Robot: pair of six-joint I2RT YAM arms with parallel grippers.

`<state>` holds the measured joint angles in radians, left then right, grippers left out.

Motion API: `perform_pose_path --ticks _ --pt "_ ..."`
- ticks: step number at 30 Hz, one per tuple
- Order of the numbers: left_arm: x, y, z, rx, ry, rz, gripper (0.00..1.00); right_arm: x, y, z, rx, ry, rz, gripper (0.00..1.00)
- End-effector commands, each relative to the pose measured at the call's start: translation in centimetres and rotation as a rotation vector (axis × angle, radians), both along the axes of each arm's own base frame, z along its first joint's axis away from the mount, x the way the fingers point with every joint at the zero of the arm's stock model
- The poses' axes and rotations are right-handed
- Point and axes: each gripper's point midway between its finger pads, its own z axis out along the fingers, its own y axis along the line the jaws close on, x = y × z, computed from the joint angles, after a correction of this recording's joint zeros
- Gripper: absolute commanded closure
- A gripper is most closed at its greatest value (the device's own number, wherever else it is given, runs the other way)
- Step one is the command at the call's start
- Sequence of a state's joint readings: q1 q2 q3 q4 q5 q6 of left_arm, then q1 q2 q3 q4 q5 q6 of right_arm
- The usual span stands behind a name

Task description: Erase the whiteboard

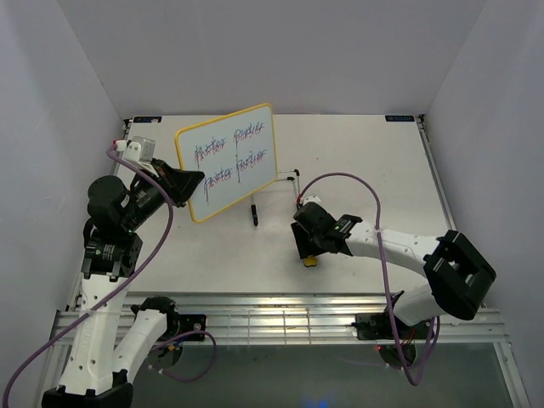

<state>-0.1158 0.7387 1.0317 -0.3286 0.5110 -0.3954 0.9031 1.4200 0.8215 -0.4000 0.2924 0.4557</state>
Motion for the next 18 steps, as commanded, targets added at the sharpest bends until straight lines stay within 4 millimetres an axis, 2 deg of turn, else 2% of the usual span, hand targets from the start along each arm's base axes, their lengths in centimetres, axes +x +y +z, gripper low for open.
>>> perform_pose_path --ticks 1,4,9,18 --pt "-0.5 0.4 2.4 0.008 -0.111 0.024 1.00 0.8 0.8 0.2 0.000 -0.028 -0.021 0.34" --pt "-0.5 0.3 2.4 0.012 -0.113 0.022 1.00 0.6 0.9 -0.3 -0.003 -0.021 -0.019 0.38" --pt "-0.4 0.0 2.0 0.014 -0.103 0.002 1.00 0.1 1.2 -1.4 0.006 0.008 -0.005 0.39" --pt "-0.3 -0.3 1.2 0.026 -0.096 -0.011 1.00 0.0 1.3 -2.1 -0.017 0.017 -0.008 0.46"
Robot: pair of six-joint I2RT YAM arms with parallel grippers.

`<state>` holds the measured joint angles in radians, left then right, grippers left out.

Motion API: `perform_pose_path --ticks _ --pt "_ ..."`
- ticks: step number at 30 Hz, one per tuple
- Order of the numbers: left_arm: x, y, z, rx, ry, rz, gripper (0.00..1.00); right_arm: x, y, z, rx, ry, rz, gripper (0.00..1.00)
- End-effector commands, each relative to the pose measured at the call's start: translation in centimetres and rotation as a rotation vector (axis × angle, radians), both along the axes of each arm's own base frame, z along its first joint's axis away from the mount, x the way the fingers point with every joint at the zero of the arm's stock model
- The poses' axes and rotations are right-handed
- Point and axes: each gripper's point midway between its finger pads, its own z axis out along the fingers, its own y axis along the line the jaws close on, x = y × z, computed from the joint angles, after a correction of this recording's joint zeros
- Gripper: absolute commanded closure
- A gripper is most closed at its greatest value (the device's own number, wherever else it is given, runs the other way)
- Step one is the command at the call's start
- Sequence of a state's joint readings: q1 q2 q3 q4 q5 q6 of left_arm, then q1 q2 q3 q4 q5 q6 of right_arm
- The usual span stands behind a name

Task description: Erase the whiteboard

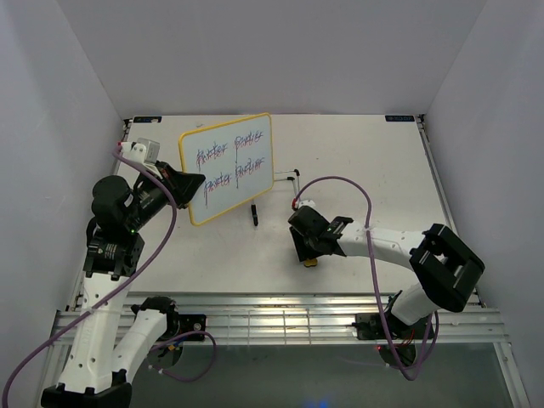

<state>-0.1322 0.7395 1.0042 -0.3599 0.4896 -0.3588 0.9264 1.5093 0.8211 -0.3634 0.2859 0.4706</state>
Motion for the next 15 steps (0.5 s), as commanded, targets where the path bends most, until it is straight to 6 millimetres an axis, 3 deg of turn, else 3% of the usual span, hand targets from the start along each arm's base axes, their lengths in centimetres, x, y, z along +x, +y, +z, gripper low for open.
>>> perform_pose_path --ticks 1,8,15 --pt "-0.65 -0.36 3.25 -0.012 -0.135 -0.022 1.00 0.43 0.51 0.13 0.014 -0.022 -0.021 0.50" --pt "-0.67 -0.47 3.04 -0.003 -0.137 -0.025 1.00 0.17 0.23 -0.52 -0.005 -0.010 -0.020 0.58" --pt "-0.73 -0.60 3.09 0.004 -0.138 -0.030 1.00 -0.02 0.00 -0.62 -0.006 -0.007 -0.024 0.58"
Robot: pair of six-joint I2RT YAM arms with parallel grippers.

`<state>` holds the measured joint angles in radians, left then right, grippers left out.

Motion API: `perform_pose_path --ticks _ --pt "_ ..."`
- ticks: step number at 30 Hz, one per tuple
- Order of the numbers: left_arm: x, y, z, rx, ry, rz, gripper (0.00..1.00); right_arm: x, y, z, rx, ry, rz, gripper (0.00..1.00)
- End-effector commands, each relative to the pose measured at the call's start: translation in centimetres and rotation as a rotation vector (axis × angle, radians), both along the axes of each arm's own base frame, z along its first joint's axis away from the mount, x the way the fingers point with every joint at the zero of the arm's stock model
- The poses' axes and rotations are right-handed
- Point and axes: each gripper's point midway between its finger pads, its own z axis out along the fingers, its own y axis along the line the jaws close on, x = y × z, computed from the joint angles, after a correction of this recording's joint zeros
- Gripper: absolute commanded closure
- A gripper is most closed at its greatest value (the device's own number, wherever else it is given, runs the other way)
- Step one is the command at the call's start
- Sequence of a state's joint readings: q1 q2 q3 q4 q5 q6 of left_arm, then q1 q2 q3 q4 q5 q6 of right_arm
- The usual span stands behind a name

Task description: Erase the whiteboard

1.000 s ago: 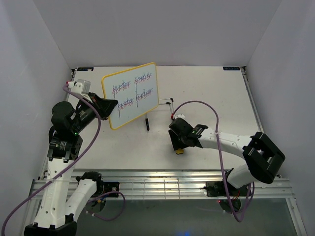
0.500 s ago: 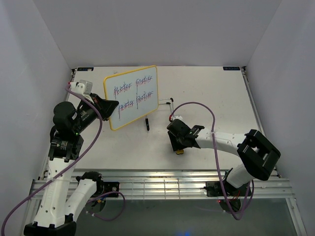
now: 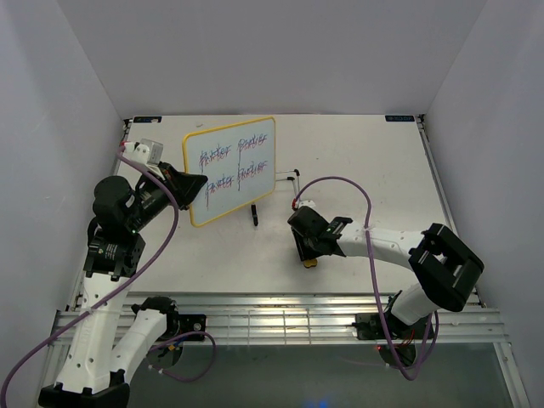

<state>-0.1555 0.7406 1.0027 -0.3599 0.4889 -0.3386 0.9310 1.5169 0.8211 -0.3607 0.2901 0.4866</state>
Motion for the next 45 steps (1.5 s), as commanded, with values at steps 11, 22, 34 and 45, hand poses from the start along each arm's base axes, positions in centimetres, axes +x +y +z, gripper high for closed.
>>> perform_pose_path --ticks 11,22,34,45 --pt "-0.5 -0.1 3.1 -0.010 -0.125 -0.006 1.00 -0.2 -0.3 -0.4 0.003 -0.014 -0.008 0.57" --pt "-0.5 -0.1 3.1 -0.008 -0.128 -0.001 1.00 -0.3 -0.5 -0.5 0.007 -0.018 -0.010 0.57" --pt "-0.5 -0.1 3.2 -0.003 -0.134 0.002 1.00 -0.5 -0.9 -1.1 -0.018 -0.007 -0.010 0.54" --pt "-0.5 -0.2 3.1 0.001 -0.132 0.003 1.00 -0.5 -1.1 -1.0 -0.021 -0.009 -0.008 0.63"
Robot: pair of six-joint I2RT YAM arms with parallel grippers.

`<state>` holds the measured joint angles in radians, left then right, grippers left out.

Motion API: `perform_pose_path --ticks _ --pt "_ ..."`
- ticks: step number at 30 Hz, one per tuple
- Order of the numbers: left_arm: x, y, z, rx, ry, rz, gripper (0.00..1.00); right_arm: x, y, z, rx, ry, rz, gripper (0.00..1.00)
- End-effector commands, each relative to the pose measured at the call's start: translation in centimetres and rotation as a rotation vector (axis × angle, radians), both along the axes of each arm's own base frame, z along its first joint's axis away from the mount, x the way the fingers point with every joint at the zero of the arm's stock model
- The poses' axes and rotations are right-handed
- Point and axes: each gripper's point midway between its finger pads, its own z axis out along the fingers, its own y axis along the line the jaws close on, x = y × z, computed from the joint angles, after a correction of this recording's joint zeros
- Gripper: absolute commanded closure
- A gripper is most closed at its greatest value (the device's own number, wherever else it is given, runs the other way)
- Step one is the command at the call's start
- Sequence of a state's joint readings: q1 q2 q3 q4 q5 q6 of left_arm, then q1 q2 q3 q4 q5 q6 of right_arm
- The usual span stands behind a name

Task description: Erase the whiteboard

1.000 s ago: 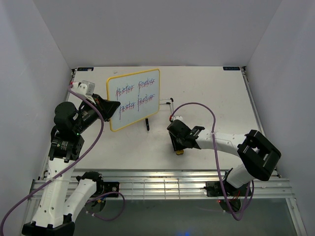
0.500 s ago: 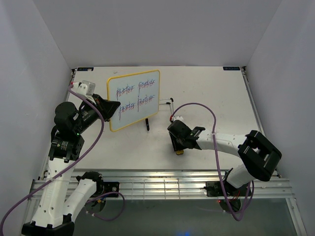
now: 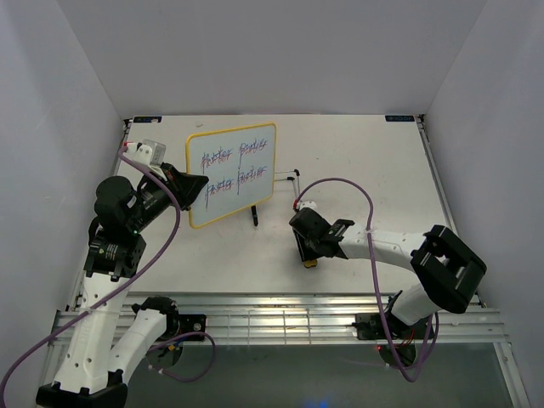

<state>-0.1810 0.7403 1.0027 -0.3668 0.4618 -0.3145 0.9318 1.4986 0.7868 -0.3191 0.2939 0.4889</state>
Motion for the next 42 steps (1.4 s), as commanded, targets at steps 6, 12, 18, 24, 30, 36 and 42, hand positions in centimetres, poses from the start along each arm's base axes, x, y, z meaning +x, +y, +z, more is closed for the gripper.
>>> perform_pose_path --ticks 6,12,18,24,30,36,42 --pt "-0.4 -0.1 3.0 -0.028 -0.113 0.000 1.00 -0.2 -1.9 1.6 -0.026 -0.048 -0.031 0.65" --pt "-0.8 -1.3 2.5 -0.058 -0.073 -0.072 1.00 0.0 -3.8 7.1 0.032 -0.165 -0.078 0.65" --pt "-2.0 -4.4 -0.8 -0.185 0.085 -0.278 1.00 -0.2 -3.8 13.4 0.171 -0.271 -0.033 0.64" --pt "-2.5 -6.3 -6.7 -0.296 0.269 -0.386 1.00 -0.7 -0.2 18.9 0.370 -0.359 0.161 0.65" --pt "-2.8 -6.9 -11.6 -0.362 0.447 -0.346 1.00 -0.9 4.3 20.3 0.491 -0.372 0.320 0.69" --pt "-3.9 -7.0 -15.5 -0.404 0.620 -0.331 1.00 -0.6 8.9 20.3 0.564 -0.398 0.430 0.70" --pt "-5.3 -6.9 -18.4 -0.398 0.684 -0.329 1.00 -1.6 12.6 19.7 0.586 -0.379 0.535 0.70"
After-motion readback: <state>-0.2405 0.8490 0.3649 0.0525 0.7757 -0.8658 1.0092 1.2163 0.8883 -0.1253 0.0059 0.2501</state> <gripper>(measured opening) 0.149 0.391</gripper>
